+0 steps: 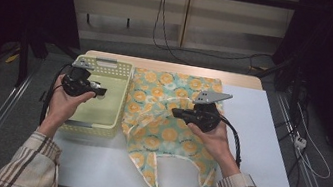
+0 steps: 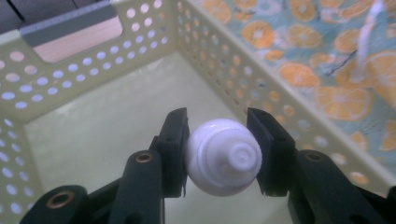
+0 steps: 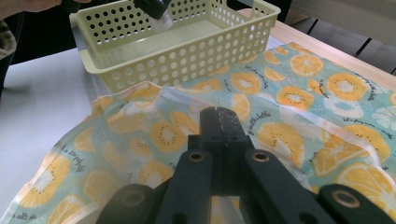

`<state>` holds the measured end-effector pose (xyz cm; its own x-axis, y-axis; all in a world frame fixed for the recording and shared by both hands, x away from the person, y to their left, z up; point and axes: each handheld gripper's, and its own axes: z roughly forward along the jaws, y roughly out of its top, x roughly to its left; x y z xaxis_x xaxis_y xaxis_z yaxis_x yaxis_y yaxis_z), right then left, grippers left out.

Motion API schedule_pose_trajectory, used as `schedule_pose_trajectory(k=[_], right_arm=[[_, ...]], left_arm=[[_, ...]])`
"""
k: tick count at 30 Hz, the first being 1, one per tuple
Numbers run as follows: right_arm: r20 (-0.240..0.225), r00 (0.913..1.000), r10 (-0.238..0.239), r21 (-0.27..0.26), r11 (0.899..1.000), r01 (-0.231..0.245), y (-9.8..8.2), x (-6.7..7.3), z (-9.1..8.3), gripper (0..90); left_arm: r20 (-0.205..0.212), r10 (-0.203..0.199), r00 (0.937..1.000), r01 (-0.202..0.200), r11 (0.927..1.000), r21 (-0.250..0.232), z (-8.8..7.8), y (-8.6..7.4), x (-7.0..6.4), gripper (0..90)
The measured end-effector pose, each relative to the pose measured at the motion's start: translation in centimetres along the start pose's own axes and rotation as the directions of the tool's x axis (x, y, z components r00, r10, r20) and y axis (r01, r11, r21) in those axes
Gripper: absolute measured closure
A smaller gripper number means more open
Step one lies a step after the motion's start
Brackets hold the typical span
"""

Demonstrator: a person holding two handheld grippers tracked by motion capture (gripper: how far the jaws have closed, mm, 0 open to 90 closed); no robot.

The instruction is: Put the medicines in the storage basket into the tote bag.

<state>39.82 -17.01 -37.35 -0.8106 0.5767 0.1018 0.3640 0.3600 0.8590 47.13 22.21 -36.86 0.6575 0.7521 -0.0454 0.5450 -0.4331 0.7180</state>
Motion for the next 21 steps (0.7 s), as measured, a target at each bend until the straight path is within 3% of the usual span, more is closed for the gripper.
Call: schedule_pose_trajectory(k=[7,14,18,21], right_arm=[[0.002,1.0,0.003,0.0,1.0,-0.003,0.0,0.0,0.0,90.0],[0.002,1.0,0.004,0.005,1.0,-0.004,-0.1,0.0,0.1,90.0],[0.003,1.0,0.002,0.005,1.0,-0.002,-0.1,0.0,0.0,90.0],[0.006,1.0,0.006,-0.001,1.0,-0.006,0.0,0.1,0.0,90.0]], left_arm=[[0.029,0.01,0.9995,-0.009,0.9988,-0.049,-0.9,0.4,-1.1,60.1],[0.064,-0.004,0.9979,0.01,0.9941,-0.108,-2.0,0.7,-2.6,60.1],[0.094,0.006,0.9956,0.008,0.9896,-0.143,-2.6,0.7,-3.6,60.1],[0.111,0.033,0.9933,-0.017,0.9891,-0.146,-2.6,0.4,-4.6,60.1]])
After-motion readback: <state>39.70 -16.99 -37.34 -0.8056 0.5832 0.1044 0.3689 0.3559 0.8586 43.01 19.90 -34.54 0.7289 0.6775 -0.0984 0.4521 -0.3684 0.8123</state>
